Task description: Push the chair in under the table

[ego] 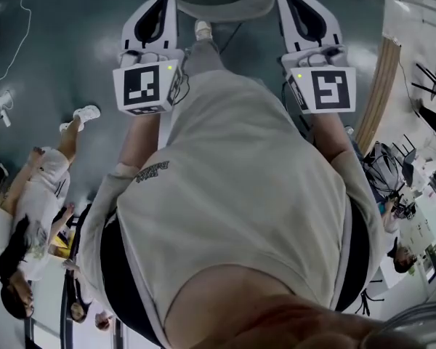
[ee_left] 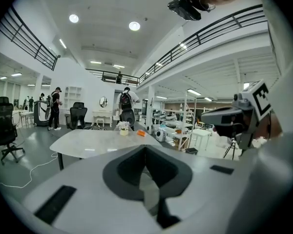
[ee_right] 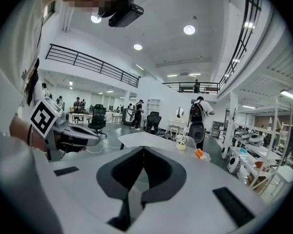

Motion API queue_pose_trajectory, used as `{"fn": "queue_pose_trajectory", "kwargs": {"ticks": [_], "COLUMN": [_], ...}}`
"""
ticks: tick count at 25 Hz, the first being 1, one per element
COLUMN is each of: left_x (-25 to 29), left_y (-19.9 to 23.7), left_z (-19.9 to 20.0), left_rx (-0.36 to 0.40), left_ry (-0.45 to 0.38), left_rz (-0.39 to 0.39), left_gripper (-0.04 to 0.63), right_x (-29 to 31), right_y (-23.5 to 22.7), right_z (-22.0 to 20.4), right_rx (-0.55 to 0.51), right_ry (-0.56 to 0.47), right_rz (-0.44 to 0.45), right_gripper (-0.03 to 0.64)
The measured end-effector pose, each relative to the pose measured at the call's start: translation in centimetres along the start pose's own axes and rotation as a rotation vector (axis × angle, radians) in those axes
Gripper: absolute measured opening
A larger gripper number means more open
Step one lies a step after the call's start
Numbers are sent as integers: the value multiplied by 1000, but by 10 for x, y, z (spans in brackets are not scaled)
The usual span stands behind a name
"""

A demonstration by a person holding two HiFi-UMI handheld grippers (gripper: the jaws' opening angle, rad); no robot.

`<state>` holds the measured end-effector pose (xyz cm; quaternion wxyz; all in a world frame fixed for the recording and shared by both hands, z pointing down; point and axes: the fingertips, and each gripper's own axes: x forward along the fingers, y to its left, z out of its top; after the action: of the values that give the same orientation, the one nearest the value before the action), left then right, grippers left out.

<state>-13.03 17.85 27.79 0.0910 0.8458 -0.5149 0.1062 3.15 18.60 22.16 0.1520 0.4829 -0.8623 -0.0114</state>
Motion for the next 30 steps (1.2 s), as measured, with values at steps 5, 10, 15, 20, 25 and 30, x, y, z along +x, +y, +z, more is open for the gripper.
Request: {"fn": "queue_pose_trajectory", "kwargs": {"ticks": [5,10,15,20,25,30], "left_x": [30,58,78,89,99,99], "left_y": [9,25,30,25,24,33], "left_z": [0,9,18,12,-2,-20], "left_rx": [-20,-35,-54,-72,-141,-192], "left_ry": [37,76,71,124,155,201], "left_rz": [-14,-18,-23,3,40,116], "left_gripper": [9,11,11,11,12,31], "right_x": [29,59,75,80,100,116], "right_y": [-27,-50,-71,-86,-98,-107], "right_z": [-5,-2,-5,-17,-43,-55], "right_rx": [-2,10,18,25,45,41], "right_ry": [25,33,49,89,121,148], "right_rz": [-7,-18,-31,-8,64,105], "right_gripper": [11,11,11,11,11,11]}}
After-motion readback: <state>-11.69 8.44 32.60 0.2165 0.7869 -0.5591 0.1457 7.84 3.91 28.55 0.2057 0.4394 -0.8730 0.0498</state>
